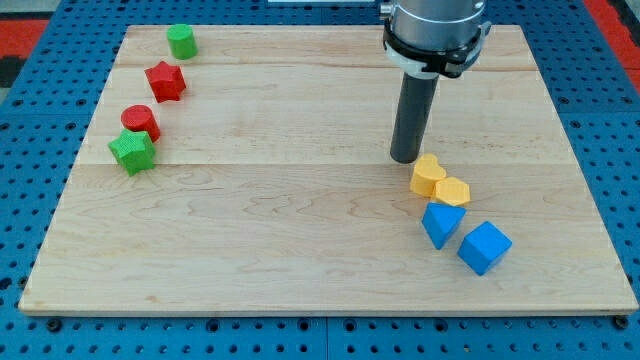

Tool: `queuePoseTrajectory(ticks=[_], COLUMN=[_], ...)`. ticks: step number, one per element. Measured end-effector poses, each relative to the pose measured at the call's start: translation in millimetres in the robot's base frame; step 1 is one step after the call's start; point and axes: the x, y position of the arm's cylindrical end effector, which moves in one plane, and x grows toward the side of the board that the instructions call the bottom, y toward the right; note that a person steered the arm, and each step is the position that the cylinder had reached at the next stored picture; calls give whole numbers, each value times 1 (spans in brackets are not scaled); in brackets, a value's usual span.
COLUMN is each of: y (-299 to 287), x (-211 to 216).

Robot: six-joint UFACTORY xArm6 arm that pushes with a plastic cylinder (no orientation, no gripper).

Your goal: Place the arm towards the left side of the green star

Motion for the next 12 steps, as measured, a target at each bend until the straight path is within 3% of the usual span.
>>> queuePoseTrajectory(ticks=[2, 3, 4, 5, 7, 8, 9, 11, 12], y=[-52, -108, -134, -152, -366, -398, -398, -397, -313], x=[-24, -24, 26, 103, 106, 100, 100, 6, -2])
